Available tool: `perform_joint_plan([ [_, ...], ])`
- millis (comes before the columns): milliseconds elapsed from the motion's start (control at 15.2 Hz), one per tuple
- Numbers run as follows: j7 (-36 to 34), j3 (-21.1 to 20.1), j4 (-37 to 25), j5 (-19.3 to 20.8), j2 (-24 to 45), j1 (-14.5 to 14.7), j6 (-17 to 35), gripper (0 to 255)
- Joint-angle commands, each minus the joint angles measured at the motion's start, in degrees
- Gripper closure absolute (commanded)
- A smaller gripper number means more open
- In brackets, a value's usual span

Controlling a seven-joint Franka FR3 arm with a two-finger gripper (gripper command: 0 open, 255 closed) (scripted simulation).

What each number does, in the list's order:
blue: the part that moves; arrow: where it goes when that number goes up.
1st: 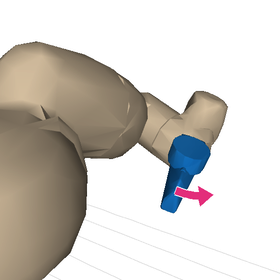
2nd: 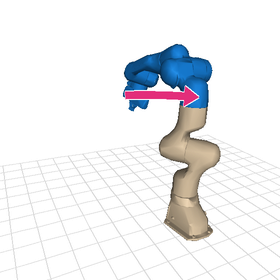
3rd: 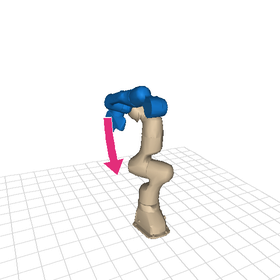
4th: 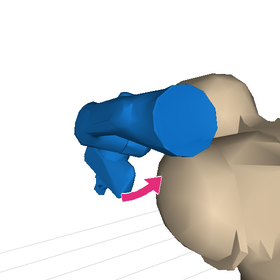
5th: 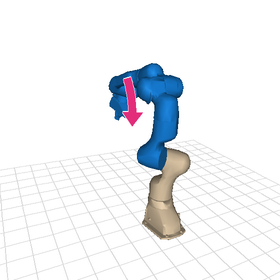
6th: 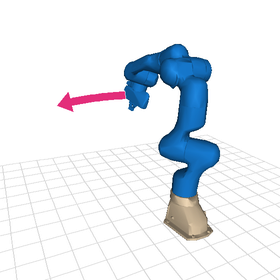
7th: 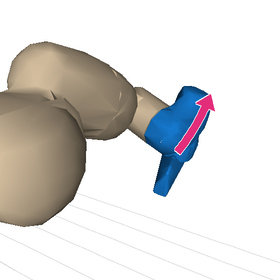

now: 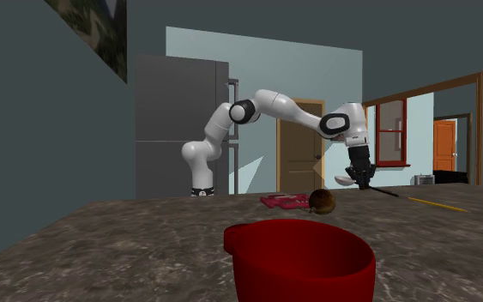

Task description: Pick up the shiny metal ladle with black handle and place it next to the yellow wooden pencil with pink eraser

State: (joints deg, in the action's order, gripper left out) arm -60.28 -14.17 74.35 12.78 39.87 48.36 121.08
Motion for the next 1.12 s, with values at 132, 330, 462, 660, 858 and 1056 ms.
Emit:
perform_joint_plan([
  [132, -0.11, 0.11, 0.71, 0.16, 0.47, -0.03, 1.21, 255],
  [330, -0.11, 0.11, 0.71, 0.16, 0.47, -0.03, 1.21, 255],
  [462, -0.11, 0.11, 0.71, 0.16, 0.47, -0.03, 1.21, 255],
  [660, -0.11, 0.11, 0.71, 0.16, 0.47, -0.03, 1.21, 0],
  [858, -0.11, 0.11, 0.71, 0.16, 0.47, -0.03, 1.21, 0],
  [1056, 0.13, -0.25, 0.35, -0.31, -1.62, -0.19, -1.21, 0],
])
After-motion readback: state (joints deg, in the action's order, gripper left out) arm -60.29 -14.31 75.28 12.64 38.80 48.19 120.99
